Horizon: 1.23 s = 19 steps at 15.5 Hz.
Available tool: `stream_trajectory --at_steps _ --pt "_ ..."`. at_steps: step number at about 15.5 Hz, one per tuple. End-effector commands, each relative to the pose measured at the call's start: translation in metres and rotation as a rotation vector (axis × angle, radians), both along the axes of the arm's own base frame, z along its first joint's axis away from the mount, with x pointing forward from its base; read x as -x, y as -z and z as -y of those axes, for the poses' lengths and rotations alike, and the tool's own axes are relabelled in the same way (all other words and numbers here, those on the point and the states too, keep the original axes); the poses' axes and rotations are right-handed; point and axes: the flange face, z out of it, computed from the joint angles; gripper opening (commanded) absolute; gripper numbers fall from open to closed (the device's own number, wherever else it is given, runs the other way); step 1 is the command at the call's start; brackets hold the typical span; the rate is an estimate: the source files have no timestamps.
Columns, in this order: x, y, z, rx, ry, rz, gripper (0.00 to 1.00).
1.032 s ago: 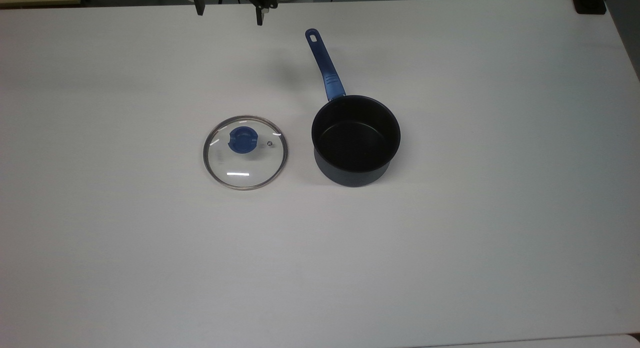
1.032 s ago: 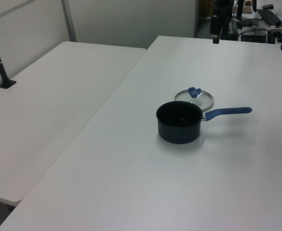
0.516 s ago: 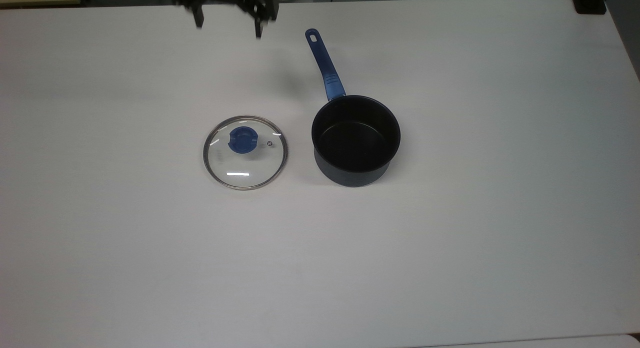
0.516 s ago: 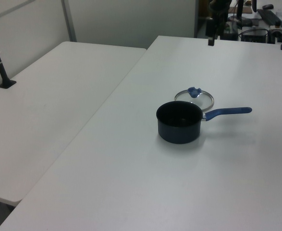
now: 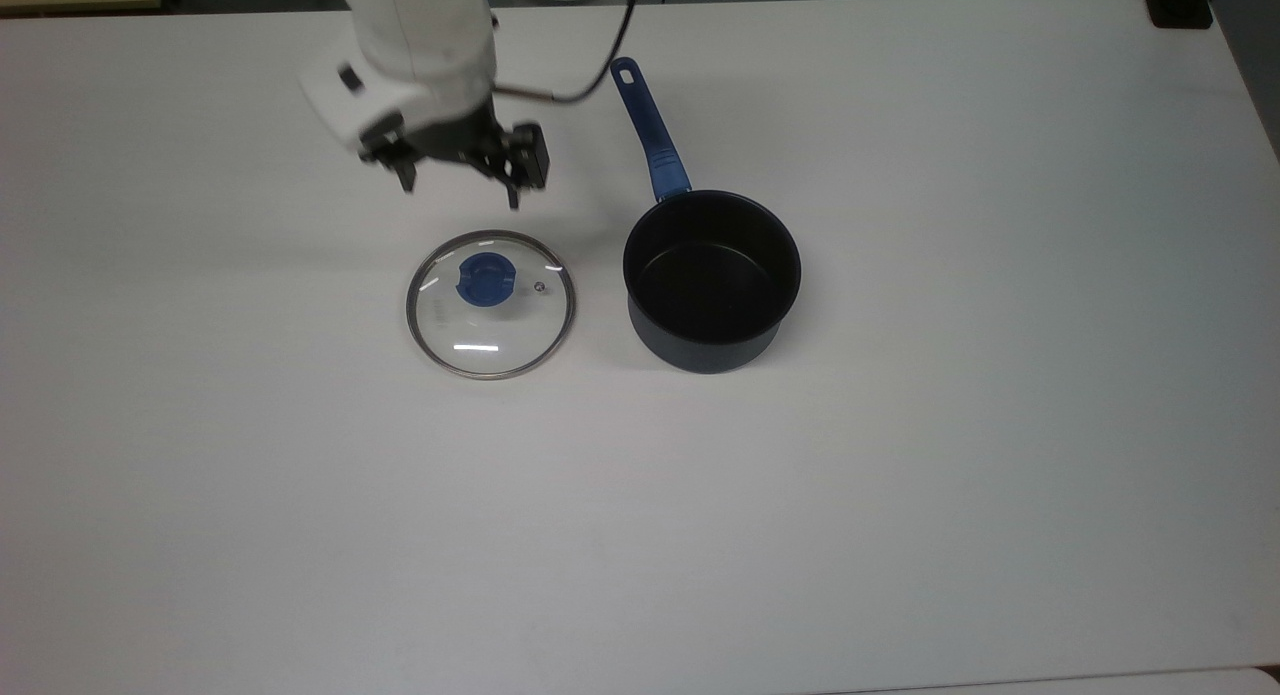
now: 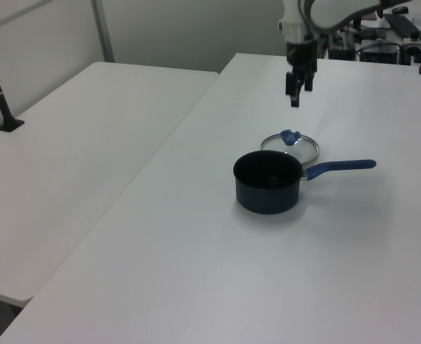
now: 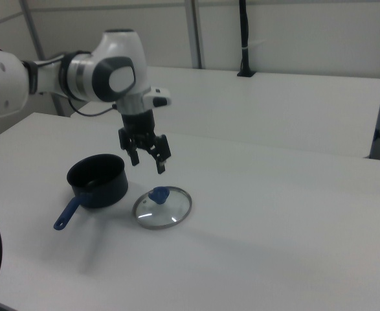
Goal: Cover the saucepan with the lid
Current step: 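Lower the gripper onto the blue knob and close on it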
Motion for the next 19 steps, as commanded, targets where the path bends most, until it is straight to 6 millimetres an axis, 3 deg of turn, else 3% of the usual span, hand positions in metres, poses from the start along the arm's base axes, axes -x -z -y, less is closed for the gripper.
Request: stream_trajectory --at_steps 1,5,11,13,15,17,19 --pt "0.006 0.048 0.002 -0.009 -0.168 0.003 1.0" --pt "-0.002 0.085 -0.001 -0.014 -0.222 -0.007 1.0" --pt "-0.013 0.107 -0.006 -0.023 -0.211 0.04 1.0" --pt "-0.015 0.113 -0.006 -0.022 -0.207 0.049 0.91" --pt "-0.018 0.117 -0.006 -0.021 -0.208 0.058 0.76" --pt "-0.017 0.118 -0.006 -0.022 -0.207 0.06 0.51" --pt "-0.018 0.113 -0.005 -0.022 -0.204 0.06 0.41"
